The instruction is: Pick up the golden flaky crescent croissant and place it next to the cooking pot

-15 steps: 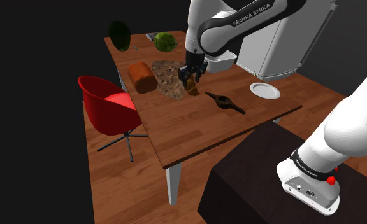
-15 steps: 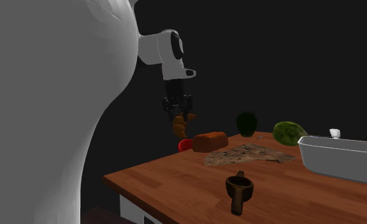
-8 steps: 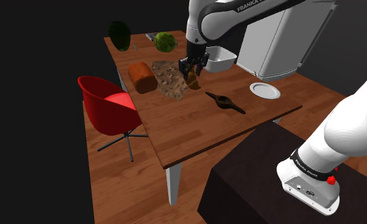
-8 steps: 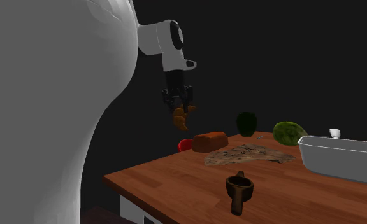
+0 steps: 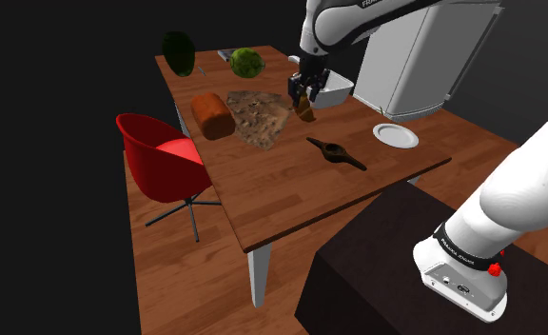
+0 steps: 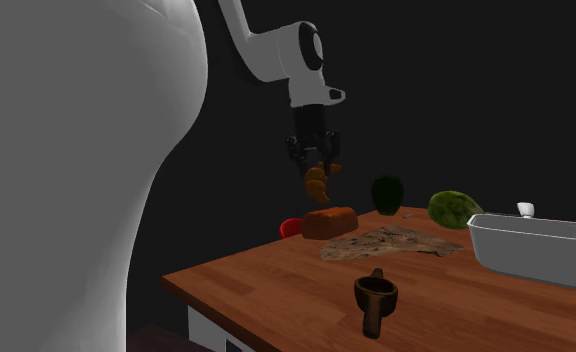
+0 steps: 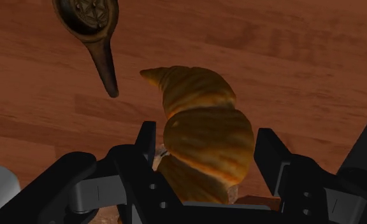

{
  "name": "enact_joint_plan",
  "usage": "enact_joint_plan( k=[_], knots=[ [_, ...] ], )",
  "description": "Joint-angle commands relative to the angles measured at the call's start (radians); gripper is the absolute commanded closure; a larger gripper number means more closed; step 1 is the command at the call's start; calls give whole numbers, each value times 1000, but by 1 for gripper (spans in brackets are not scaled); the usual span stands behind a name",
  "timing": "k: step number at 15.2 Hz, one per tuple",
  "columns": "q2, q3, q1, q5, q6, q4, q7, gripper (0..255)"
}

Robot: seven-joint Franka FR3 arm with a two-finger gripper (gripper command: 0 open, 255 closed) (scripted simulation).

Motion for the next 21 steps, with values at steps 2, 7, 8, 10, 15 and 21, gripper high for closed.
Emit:
enact_joint_plan(
  k=[2,7,8,10,15,21],
  knots=[
    [10,-39,-33,5,12,3,-76,255],
    [44,-103,-89,16,14,41,-202,255],
    [54,-115,-100,19,13,53,-227,255],
    [76,-138,-122,25,11,78,-276,255],
    [144,-191,-179,46,-2,164,-397,255],
    [253,-241,-251,81,-35,306,-536,255]
  ],
)
